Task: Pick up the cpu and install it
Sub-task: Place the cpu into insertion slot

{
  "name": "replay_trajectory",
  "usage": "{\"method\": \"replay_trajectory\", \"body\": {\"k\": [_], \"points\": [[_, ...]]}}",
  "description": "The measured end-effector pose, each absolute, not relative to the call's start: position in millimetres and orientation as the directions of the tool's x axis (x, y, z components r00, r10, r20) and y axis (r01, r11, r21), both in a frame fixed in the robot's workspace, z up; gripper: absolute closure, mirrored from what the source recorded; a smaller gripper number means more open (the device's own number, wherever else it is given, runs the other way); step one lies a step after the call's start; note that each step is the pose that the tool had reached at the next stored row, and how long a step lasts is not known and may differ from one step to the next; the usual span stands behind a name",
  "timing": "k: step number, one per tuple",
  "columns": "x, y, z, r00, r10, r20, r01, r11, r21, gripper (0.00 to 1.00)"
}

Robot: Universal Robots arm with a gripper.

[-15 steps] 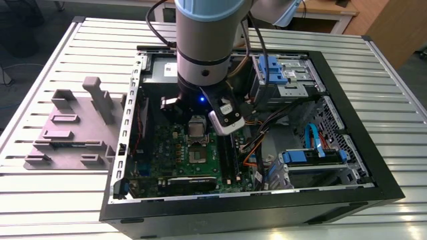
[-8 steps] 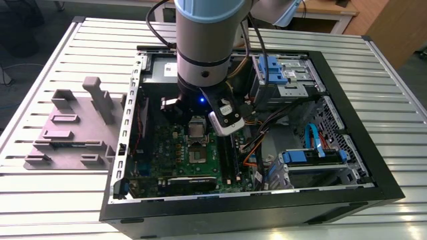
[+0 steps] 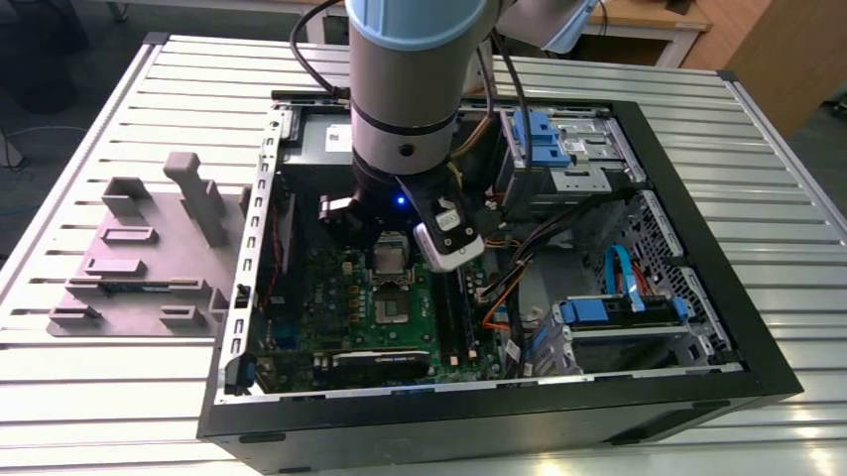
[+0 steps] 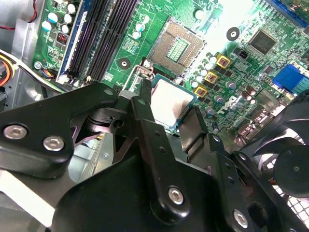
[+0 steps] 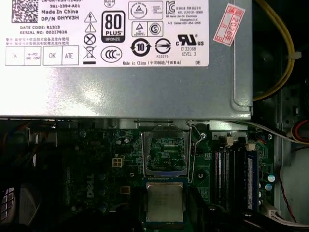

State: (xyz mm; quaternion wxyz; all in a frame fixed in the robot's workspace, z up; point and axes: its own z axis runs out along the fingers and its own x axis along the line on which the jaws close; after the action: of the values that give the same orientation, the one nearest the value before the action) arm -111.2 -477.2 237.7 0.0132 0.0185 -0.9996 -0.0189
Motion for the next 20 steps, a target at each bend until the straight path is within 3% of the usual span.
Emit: {"method": "replay_trajectory", "body": {"k": [20], "points": [[-108, -493, 228, -0.999, -0.037, 0.026, -0.036, 0.999, 0.038, 0.53]]}}
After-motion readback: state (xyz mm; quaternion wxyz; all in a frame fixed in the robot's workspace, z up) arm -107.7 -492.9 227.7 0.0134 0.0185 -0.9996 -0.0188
